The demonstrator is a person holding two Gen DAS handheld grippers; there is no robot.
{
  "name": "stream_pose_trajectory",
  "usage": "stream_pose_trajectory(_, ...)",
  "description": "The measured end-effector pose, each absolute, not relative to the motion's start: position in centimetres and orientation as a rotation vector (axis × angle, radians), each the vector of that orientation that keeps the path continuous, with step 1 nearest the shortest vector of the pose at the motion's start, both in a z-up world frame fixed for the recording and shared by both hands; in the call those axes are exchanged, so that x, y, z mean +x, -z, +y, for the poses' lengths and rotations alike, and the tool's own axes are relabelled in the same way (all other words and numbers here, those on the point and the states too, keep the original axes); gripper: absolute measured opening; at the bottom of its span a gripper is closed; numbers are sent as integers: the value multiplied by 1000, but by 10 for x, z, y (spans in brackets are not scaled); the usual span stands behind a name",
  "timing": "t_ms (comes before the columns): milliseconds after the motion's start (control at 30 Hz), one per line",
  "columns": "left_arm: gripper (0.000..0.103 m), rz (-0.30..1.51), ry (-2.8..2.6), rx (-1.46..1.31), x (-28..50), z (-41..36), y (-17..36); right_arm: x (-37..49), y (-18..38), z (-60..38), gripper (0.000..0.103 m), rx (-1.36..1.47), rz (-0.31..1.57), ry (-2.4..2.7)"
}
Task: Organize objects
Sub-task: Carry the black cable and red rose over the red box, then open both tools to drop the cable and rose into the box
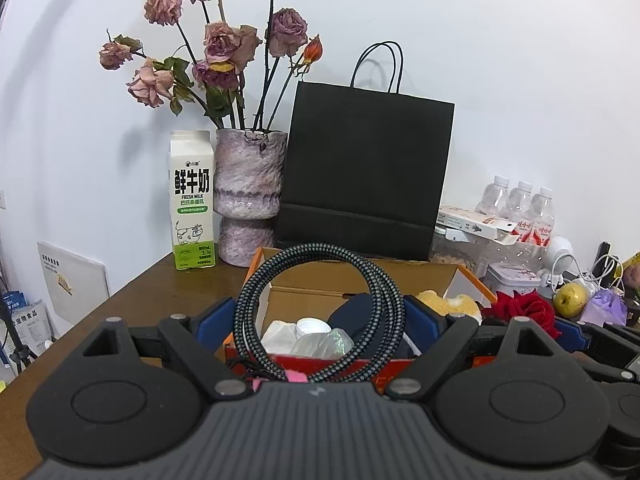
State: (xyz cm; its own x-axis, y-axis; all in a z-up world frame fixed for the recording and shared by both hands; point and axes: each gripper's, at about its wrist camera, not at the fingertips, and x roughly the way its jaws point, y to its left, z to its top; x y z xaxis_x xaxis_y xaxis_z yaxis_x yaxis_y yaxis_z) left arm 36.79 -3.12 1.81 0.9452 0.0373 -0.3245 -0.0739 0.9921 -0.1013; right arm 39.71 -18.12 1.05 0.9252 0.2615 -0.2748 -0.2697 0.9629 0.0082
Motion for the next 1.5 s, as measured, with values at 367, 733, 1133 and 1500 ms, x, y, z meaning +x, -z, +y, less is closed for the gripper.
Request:
stream_pose_trajectory(367, 89, 324, -64, -120, 394, -32, -19, 427, -9, -181, 36, -29, 285, -274)
stream_pose_trajectory(733, 89, 313, -72, -122, 420, -28, -21, 458, -6, -178, 36, -31, 293, -262)
stream_pose_trajectory(1133, 89, 325, -81, -98, 449, -27, -15, 492, 1, -176, 36, -44, 314, -253)
stream_pose_trajectory(1500, 89, 343, -90, -72, 478, -27, -9, 520, 8, -173, 37, -55, 339, -247)
